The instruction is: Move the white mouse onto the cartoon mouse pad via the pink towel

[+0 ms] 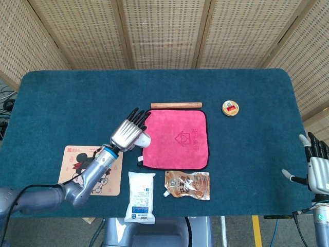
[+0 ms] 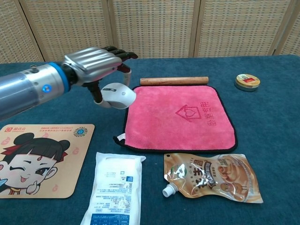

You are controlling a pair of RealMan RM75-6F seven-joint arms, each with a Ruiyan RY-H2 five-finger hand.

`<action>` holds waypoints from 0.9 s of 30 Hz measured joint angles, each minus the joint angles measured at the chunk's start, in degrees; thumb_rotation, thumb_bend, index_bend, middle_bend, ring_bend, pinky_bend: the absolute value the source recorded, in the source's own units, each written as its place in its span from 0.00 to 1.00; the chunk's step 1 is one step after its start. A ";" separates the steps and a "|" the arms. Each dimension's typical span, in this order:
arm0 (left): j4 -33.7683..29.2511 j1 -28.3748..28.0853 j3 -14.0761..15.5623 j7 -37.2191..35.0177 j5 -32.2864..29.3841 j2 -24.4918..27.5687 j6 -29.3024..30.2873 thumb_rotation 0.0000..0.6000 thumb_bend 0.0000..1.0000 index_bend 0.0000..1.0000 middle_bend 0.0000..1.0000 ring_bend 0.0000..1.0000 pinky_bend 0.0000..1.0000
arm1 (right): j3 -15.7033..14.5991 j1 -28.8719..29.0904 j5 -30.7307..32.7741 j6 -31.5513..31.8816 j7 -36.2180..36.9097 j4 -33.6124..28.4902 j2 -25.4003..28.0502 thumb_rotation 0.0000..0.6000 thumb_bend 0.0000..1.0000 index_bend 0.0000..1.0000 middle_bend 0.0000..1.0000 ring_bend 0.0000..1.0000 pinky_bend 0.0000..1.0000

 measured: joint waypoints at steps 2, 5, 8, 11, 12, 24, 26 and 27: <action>0.15 1.64 1.63 -3.17 3.57 1.49 1.53 1.00 0.23 0.64 0.00 0.00 0.00 | 0.00 -0.01 0.07 0.19 -0.89 -0.22 -0.23 1.00 0.00 0.00 0.00 0.00 0.00; 0.80 3.76 4.07 -7.47 8.76 3.50 3.91 1.00 0.23 0.65 0.00 0.00 0.00 | -0.04 0.02 0.14 0.28 -2.06 -0.43 -0.53 1.00 0.00 0.00 0.00 0.00 0.00; 2.56 5.59 6.69 -12.09 14.57 5.34 6.61 1.00 0.23 0.65 0.00 0.00 0.00 | -0.12 0.06 0.10 0.48 -3.45 -0.64 -0.87 1.00 0.00 0.00 0.00 0.00 0.00; 5.05 7.01 8.88 -16.03 19.30 6.70 8.91 1.00 0.23 0.65 0.00 0.00 0.00 | -0.23 0.08 -0.08 0.78 -4.74 -0.91 -1.23 1.00 0.00 0.00 0.00 0.00 0.00; 6.34 7.61 9.82 -17.70 21.22 7.25 9.96 1.00 0.23 0.65 0.00 0.00 0.00 | -0.26 0.08 -0.13 0.86 -5.02 -0.98 -1.32 1.00 0.00 0.00 0.00 0.00 0.00; 23.18 11.43 18.03 -28.90 37.22 9.64 17.79 1.00 0.20 0.65 0.00 0.00 0.00 | -0.22 0.02 -0.23 1.35 -6.64 -1.25 -2.02 1.00 0.00 0.00 0.00 0.00 0.00; 25.74 11.68 18.98 -29.85 39.05 9.59 18.52 1.00 0.19 0.65 0.00 0.00 0.00 | -0.20 0.04 -0.19 1.26 -6.64 -1.20 -2.06 1.00 0.00 0.00 0.00 0.00 0.00; 27.40 11.81 19.54 -30.22 40.23 9.46 19.00 1.00 0.19 0.65 0.00 0.00 0.00 | -0.20 0.04 -0.20 1.24 -6.62 -1.19 -2.07 1.00 0.00 0.00 0.00 0.00 0.00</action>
